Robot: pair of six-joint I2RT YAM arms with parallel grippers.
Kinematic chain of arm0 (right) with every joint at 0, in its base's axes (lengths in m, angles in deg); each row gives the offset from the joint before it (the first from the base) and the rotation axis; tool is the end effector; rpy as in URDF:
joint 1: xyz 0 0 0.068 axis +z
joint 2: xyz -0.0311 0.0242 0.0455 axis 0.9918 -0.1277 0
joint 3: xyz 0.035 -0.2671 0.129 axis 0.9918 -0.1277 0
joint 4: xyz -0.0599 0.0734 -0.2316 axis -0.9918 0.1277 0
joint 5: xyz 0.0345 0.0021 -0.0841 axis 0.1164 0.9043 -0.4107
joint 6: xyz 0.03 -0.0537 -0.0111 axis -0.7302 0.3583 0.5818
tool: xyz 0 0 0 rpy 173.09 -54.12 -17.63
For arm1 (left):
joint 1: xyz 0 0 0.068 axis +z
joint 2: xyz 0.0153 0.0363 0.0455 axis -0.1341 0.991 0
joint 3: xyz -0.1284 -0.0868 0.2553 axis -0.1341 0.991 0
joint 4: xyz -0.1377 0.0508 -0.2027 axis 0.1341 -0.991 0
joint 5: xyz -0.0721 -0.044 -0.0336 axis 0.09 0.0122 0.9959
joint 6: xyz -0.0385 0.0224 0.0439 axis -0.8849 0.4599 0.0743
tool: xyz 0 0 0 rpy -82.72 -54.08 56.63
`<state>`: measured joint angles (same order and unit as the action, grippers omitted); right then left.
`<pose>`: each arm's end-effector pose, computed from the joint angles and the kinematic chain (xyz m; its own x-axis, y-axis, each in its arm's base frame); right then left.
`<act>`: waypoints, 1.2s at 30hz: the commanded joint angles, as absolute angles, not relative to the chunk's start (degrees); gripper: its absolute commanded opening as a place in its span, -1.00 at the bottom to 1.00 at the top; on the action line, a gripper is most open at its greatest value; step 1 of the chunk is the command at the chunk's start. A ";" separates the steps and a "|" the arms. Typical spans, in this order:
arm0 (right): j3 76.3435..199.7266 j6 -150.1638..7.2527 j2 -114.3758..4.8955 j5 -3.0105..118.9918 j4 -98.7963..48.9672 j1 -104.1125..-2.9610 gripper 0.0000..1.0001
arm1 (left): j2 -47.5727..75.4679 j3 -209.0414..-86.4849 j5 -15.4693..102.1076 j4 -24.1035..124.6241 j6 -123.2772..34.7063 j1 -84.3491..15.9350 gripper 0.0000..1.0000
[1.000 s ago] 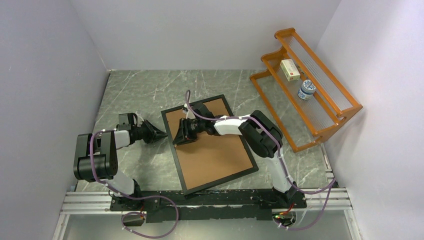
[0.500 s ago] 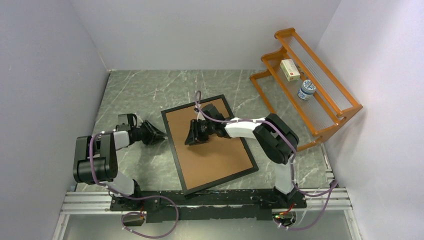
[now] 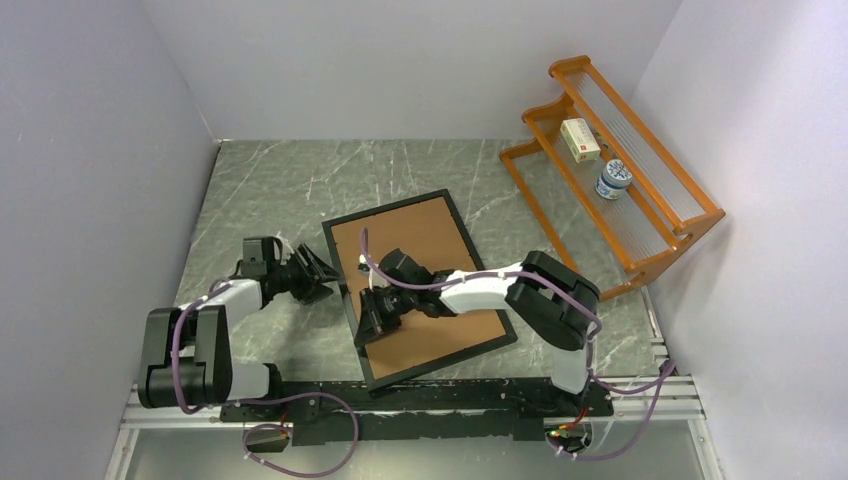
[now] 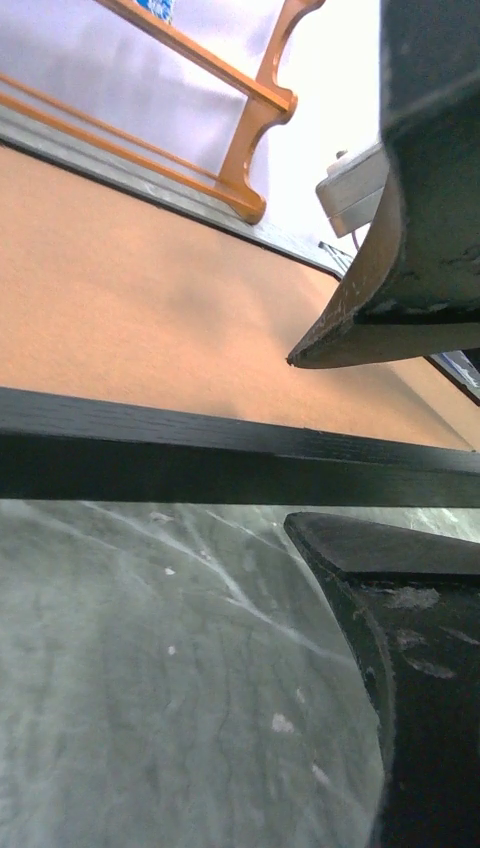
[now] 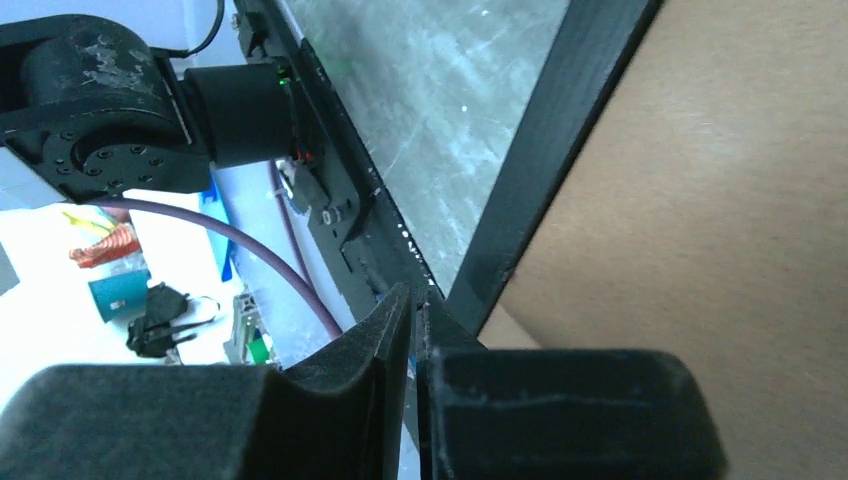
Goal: Put the photo into the frame
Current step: Install the photo frame at the center of the board.
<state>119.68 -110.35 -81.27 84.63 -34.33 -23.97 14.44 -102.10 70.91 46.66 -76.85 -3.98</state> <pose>0.1786 0.3452 0.1744 -0.9027 -0.3460 -0.2558 -0.3996 0.4535 0.7966 0.2188 -0.0137 0.1702 -0.7757 -0.6162 -0.1360 -0.3126 0.5624 -0.7655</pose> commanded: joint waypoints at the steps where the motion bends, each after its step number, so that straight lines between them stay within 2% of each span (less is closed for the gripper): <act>1: 121.22 -113.23 -82.86 86.14 -38.98 -23.37 -0.79 | 15.83 -101.13 68.49 46.46 -75.99 -5.84 0.13; 6: 121.25 -113.08 -85.39 84.89 -37.83 -23.50 -0.83 | 19.90 -101.62 68.34 47.71 -75.49 -6.26 -0.25; 12: 121.09 -113.02 -87.37 81.95 -37.59 -24.37 -0.87 | 23.01 -102.22 66.09 47.10 -74.31 -6.26 -0.48; 22: 116.70 -113.43 -87.53 85.29 -38.97 -27.49 -0.90 | 23.59 -103.20 63.28 44.58 -74.41 -6.28 -0.61; 36: 115.26 -111.82 -89.62 82.83 -35.19 -30.12 -0.92 | 24.23 -103.32 63.22 44.55 -74.51 -6.30 -0.65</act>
<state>117.43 -115.64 -86.23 89.68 -42.50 -28.56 21.81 -104.00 71.72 46.77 -76.74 -6.01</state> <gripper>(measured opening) 0.045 0.203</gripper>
